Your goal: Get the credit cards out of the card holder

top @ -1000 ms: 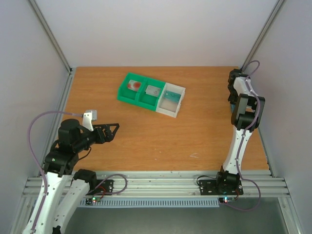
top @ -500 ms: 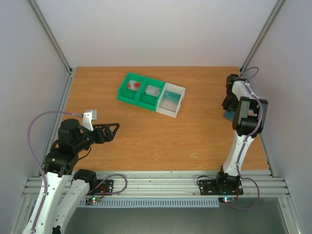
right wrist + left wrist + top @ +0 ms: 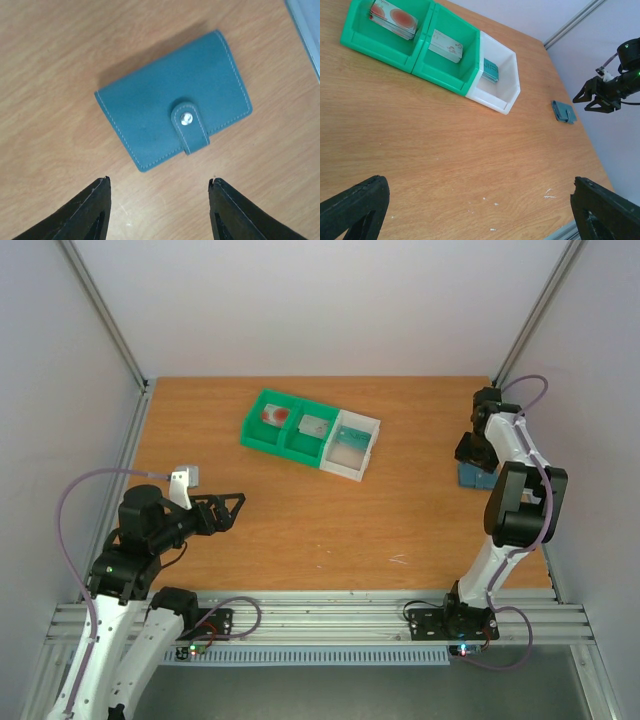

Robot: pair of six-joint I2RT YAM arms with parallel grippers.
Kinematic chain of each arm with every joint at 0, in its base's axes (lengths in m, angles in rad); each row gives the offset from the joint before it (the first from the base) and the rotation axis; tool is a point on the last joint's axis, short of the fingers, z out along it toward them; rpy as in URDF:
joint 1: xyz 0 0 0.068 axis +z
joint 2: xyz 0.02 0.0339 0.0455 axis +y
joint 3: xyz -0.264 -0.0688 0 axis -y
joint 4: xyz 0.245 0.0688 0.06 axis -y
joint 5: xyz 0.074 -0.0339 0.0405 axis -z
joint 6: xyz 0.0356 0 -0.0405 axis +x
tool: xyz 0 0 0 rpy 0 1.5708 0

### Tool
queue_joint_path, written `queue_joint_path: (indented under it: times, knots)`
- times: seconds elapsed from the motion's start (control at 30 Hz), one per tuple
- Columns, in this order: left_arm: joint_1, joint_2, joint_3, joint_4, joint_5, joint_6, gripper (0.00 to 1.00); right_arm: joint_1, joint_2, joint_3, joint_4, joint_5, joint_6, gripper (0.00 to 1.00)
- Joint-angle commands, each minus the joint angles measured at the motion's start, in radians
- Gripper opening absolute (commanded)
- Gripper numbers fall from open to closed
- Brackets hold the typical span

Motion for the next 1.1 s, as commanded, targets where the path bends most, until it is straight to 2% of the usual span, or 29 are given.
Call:
queue_joint_path:
  times: [0.0,0.23,0.37,0.67,0.87,1.07]
  knots:
    - [-0.004,-0.008,-0.009,0.054,0.014,0.003,0.99,-0.040,0.032,0.059,0.039,-0.015,0.019,0.56]
    - [-0.003,-0.010,-0.008,0.054,0.015,0.009,0.99,-0.137,0.136,0.147,0.077,-0.132,0.070,0.60]
    - [-0.004,-0.012,-0.007,0.054,0.017,0.009,0.99,-0.166,0.197,0.189,0.050,-0.167,0.072,0.68]
    - [-0.004,-0.018,-0.008,0.054,0.021,0.013,0.99,-0.172,0.205,0.089,0.089,-0.281,0.089,0.69]
    - [-0.004,-0.027,-0.009,0.055,0.027,0.016,0.99,-0.158,0.183,0.005,0.111,-0.301,0.090,0.66]
    - [-0.004,-0.037,-0.012,0.060,0.032,0.016,0.99,-0.093,0.146,-0.029,0.097,-0.269,0.070,0.64]
